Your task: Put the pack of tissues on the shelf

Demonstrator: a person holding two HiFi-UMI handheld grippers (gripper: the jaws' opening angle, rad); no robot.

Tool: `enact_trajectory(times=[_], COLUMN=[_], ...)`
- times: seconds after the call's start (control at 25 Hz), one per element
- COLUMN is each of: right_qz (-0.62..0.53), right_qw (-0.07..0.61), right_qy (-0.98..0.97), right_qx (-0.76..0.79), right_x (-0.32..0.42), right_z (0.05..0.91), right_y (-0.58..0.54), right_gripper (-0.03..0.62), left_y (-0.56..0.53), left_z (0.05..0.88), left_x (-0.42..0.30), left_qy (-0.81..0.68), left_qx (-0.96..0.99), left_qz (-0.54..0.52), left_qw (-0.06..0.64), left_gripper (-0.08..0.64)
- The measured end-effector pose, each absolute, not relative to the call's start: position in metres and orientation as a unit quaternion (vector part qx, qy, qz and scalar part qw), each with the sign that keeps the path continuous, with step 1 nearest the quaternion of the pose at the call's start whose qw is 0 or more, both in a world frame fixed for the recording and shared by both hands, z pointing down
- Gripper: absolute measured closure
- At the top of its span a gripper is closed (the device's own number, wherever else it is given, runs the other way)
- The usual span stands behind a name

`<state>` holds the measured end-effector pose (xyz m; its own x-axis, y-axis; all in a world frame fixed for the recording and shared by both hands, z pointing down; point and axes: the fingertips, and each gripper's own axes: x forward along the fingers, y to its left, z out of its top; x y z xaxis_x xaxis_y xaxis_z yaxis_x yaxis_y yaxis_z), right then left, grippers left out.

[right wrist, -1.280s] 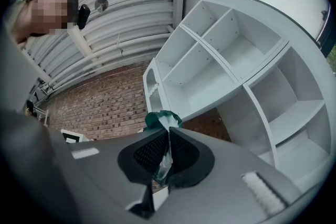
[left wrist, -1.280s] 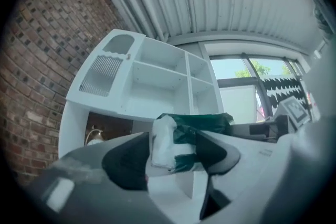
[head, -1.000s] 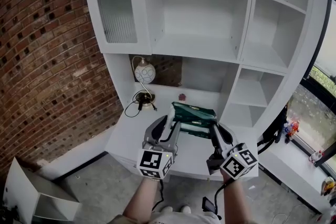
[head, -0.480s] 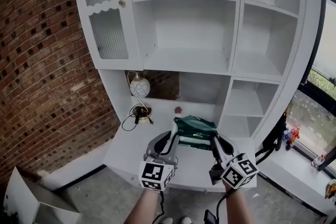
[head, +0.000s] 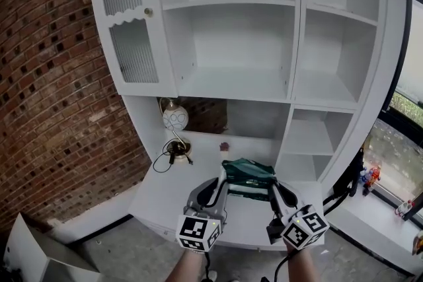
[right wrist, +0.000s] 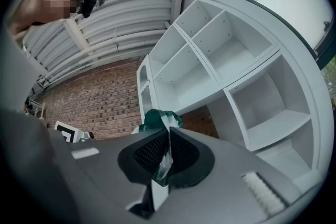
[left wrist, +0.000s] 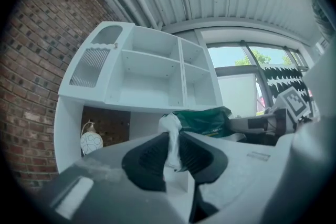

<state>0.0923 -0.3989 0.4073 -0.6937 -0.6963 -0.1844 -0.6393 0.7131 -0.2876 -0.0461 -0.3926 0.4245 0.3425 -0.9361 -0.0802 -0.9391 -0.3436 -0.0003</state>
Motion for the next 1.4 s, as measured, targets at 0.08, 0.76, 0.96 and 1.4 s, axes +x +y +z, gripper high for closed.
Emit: enact_trajectory(times=[0.08, 0.76, 0.96, 1.4], right_qz=[-0.102, -0.034, 0.0, 0.076], right_qw=[0.137, 0.137, 0.127, 0.11], right_qy=[0.915, 0.902, 0.903, 0.895], right_qx=[-0.365, -0.407, -0.411, -0.425], right_x=[0.09, 0.048, 0.034, 0.014], right_z=[0.411, 0.344, 0.311, 0.247], right_y=[-0.402, -0.463, -0.482, -0.533], right_gripper=[0.588, 0.586, 0.586, 0.584], left_y=[-0.396, -0.467, -0.487, -0.536], left_z=[0.428, 0.361, 0.329, 0.265], left_x=[-0.049, -0.088, -0.1, -0.118], left_qy=[0.572, 0.515, 0.506, 0.482], left_qx=[-0.819, -0.852, -0.854, -0.864], left_qz=[0.034, 0.061, 0.069, 0.077], left_qw=[0.018, 0.068, 0.094, 0.122], left_gripper=[0.485, 0.489, 0.491, 0.494])
